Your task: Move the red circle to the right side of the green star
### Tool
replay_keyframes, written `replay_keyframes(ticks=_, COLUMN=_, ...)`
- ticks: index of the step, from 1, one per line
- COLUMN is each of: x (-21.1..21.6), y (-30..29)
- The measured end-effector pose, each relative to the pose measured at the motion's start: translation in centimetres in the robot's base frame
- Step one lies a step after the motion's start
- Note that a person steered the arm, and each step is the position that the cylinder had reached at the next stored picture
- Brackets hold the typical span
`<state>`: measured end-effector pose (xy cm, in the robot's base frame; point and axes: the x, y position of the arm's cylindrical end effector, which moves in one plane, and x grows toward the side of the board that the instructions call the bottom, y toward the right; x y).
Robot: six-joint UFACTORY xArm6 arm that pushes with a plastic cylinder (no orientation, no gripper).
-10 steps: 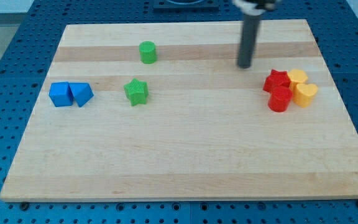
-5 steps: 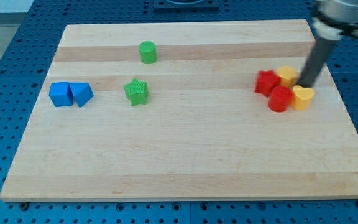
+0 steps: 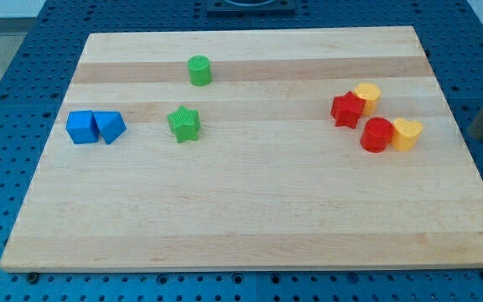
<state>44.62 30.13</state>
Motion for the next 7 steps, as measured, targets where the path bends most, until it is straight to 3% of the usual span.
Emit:
replay_keyframes(ticks=2, x=0.4, y=-16.9)
replay_keyframes(ticks=3, x=0.4, y=-22.1)
replay_keyframes(ticks=6, x=-1.3, y=-27.5)
replay_keyframes(ticks=7, x=2.2, y=-27.0)
